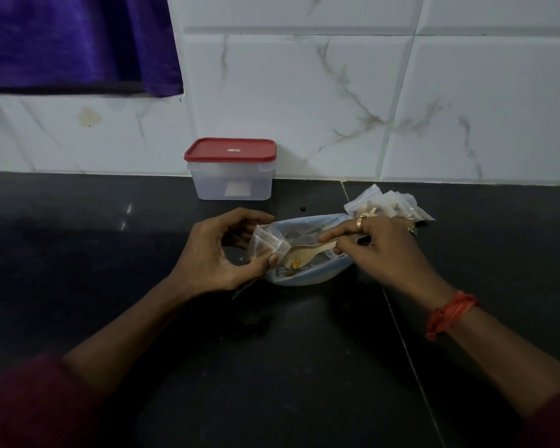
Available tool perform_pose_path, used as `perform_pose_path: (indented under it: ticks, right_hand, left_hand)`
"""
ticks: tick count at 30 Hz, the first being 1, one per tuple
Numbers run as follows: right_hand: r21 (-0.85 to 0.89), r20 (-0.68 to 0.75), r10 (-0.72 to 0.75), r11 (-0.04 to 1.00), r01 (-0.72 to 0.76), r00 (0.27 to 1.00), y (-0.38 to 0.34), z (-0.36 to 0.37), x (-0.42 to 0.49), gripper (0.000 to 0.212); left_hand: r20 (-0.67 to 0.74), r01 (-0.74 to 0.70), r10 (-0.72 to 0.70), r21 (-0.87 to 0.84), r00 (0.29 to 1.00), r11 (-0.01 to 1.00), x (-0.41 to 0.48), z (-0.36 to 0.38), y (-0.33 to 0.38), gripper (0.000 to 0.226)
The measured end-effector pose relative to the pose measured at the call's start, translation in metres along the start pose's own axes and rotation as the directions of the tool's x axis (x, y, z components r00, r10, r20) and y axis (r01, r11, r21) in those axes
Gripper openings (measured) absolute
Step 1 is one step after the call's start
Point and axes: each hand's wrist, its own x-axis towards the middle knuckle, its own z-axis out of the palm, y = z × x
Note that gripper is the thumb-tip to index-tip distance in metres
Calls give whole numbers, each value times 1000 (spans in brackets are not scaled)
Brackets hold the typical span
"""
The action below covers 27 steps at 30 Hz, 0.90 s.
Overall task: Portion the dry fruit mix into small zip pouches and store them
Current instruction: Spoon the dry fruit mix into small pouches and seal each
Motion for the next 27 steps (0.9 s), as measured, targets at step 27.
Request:
perform_pose_path:
  ticks: [27]
  right_hand:
    - [269,-15,146,953,-136,989,8,-8,6,29]
  left_hand:
    - [-24,6,-5,43,1000,999,0,1,2,55]
